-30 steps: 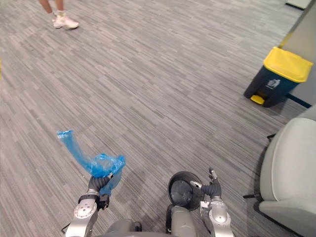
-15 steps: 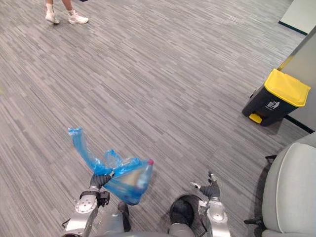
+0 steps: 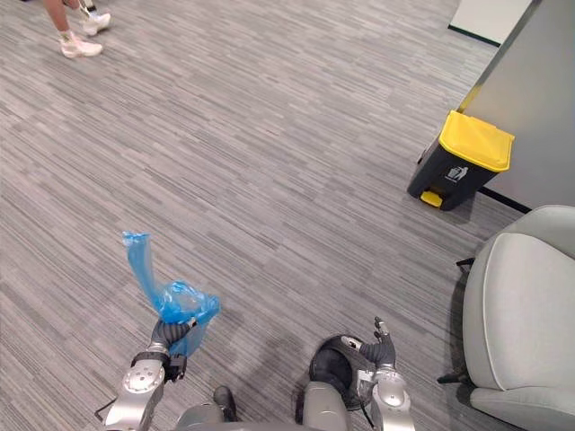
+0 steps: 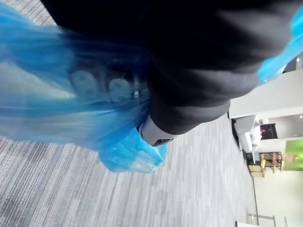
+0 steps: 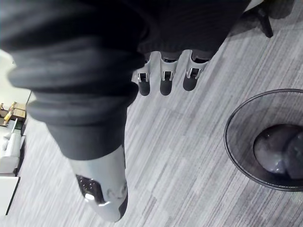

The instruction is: Gather rubbish on tea table into small bin, then transfer packed bag to large trash can.

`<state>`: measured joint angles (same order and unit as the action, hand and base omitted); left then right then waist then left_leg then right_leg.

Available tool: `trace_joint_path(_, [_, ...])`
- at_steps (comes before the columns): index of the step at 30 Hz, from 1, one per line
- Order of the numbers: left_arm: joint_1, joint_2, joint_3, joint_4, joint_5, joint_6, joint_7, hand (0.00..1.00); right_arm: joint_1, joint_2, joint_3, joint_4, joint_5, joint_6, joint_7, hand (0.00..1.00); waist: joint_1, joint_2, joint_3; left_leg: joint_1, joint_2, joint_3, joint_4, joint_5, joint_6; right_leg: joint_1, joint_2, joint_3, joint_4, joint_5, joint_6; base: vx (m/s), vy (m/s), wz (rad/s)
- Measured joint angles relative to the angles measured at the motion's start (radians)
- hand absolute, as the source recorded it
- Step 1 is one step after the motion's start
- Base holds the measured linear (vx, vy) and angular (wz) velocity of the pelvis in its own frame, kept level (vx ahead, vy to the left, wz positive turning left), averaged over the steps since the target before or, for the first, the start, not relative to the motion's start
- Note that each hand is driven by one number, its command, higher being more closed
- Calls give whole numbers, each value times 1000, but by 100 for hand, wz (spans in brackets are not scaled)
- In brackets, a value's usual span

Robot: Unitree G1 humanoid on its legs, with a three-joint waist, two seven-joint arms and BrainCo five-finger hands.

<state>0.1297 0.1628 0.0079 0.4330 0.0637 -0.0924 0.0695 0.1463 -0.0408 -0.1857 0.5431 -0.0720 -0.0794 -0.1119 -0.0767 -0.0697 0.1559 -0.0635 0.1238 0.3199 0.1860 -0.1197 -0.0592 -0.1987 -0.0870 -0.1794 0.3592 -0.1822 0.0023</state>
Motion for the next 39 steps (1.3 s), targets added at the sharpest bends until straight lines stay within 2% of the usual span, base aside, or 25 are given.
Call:
trace_joint_path(3, [-1,-29,-6,0,9,0,-4,100,-4,-10,-2,0,0,1,-2,0,0,38,-4,15,7,-10,-9,4,-3,18,12,-12,4,-5,-3,305,-47,1])
trace_joint_path(5, [4,-43,-7,-3,10,0,-4,100,8,0,-2,-22,0,1,-2,0,0,37,-4,33,22,-13,40,-4,-16,80,21,-25,-31,-6,-2,285,-60,8])
trace_joint_path(6, [10,-55,-8,-15,11,0,-5,100,26,5,-2,-54,0,1,-2,0,4,35,-4,21,52,-12,149,-22,-35,136,27,-34,-68,-6,-2,266,-57,6])
trace_joint_path(8, [25,-69,-6,-51,11,0,-6,100,42,6,9,-102,0,0,-2,0,12,36,-5,-31,98,-13,348,-34,-39,191,38,-31,-102,-4,-4,233,-20,-15])
trace_joint_path(9, [35,-81,-5,-85,10,-2,-6,100,39,3,13,-136,0,-1,-3,0,23,41,-8,-115,147,-10,536,-46,-31,231,49,-12,-128,-5,-8,259,73,-67])
trace_joint_path(10, [35,-94,-5,-100,10,-4,-6,100,27,4,12,-146,1,-1,-9,0,48,34,-9,-170,165,-10,609,-114,-9,245,48,50,-143,-13,-19,213,115,-80])
trace_joint_path(12, [35,-97,-5,-102,10,-4,-7,100,6,5,11,-146,1,-1,-19,0,64,41,-12,-211,163,-20,562,-160,17,246,34,94,-142,-14,-18,169,170,-80])
trace_joint_path(13, [36,-99,-4,-102,10,-4,-7,100,0,5,10,-146,1,-1,-20,0,65,31,-5,-229,152,-43,489,-160,18,245,21,111,-137,-16,-15,221,310,-72])
trace_joint_path(14, [41,-108,-5,-108,10,-3,-7,100,0,-3,5,-157,1,0,-20,0,67,52,-12,-214,139,-91,296,-102,11,240,11,131,-113,-42,29,184,291,-63])
trace_joint_path(15, [48,-129,-4,-118,10,-4,-6,100,11,-12,2,-177,1,1,-20,0,67,75,-13,-196,157,-120,178,3,-8,235,23,134,-106,-65,62,204,356,-82])
trace_joint_path(16, [39,-119,6,-106,9,5,-2,100,22,24,15,-170,1,10,-19,0,81,45,-9,-181,132,-88,206,19,-54,234,-8,160,-100,-106,85,129,201,-62])
trace_joint_path(18, [28,-109,3,-110,9,7,-2,100,37,36,35,-169,1,11,-19,0,83,9,-17,-189,108,-110,244,-4,-45,233,-29,173,-116,-98,91,170,148,-41])
trace_joint_path(20, [27,-106,-3,-112,9,8,-2,100,34,34,35,-169,0,12,-20,0,84,1,-20,-191,102,-109,287,-36,-33,230,-38,213,-118,-91,100,133,124,-53])
trace_joint_path(22, [30,-104,-6,-114,9,9,-2,100,34,32,35,-173,0,11,-20,0,93,15,-14,-151,105,-87,283,-92,-39,220,-37,257,-85,-92,103,95,128,-83])
trace_joint_path(25, [49,-92,-14,-131,9,9,-2,100,15,45,39,-173,-16,12,-20,0,95,14,-10,-54,100,47,245,-146,-28,40,-68,295,228,-98,133,46,66,-127])
trace_joint_path(26, [52,-78,-16,-131,9,9,-2,100,16,46,39,-172,-18,13,-20,0,90,10,-10,-16,83,93,234,-157,-25,-24,-99,271,339,-71,172,113,61,-98])
trace_joint_path(28, [53,-78,-15,-139,7,9,-1,100,17,44,38,-170,-21,17,-20,0,74,16,-6,43,74,132,208,-187,-18,-87,-129,216,458,1,147,151,87,-78])
trace_joint_path(29, [55,-73,-16,-146,7,9,0,100,18,45,39,-162,-23,18,-20,0,62,33,-1,70,73,138,181,-194,-15,-111,-128,189,486,-17,140,242,74,-62])
trace_joint_path(30, [45,-58,-16,-151,6,9,0,100,12,55,42,-160,-29,18,-19,0,62,18,-8,91,68,147,147,-198,-18,-159,-118,127,479,-64,114,260,46,-53])
trace_joint_path(33, [25,-39,-11,-123,6,8,0,100,-19,47,39,-106,-39,16,-20,0,50,13,-11,130,67,149,86,-204,-31,-267,-60,4,389,-80,63,271,-38,-25])
trace_joint_path(34, [10,-34,-6,-89,6,8,-1,100,-35,33,41,-58,-39,17,-20,0,37,10,-13,154,61,148,61,-193,-50,-280,-29,-33,276,-40,32,487,-78,14])
trace_joint_path(35, [-8,-42,-6,-42,6,10,-1,100,-43,12,39,-14,-39,20,-20,0,30,13,-17,191,49,121,46,-196,-69,-266,6,-35,210,37,-64,492,-56,6])
trace_joint_path(36, [-12,-53,-7,-21,6,18,-3,100,-47,-3,39,12,-39,24,-20,0,34,44,-17,203,69,96,40,-195,-68,-248,22,-39,201,43,-73,523,-53,-21])
trace_joint_path(37, [-11,-54,-4,-20,6,22,-3,100,-63,-9,36,20,-39,27,-20,0,41,62,-16,193,85,47,60,-152,-91,-243,24,-44,219,29,-83,500,-102,-19])
trace_joint_path(39, [-26,-79,-13,-26,7,22,-4,100,-44,-11,28,4,-38,31,-20,0,30,75,-8,225,83,-18,125,-53,-88,-184,-13,-93,278,0,-102,555,-179,22])
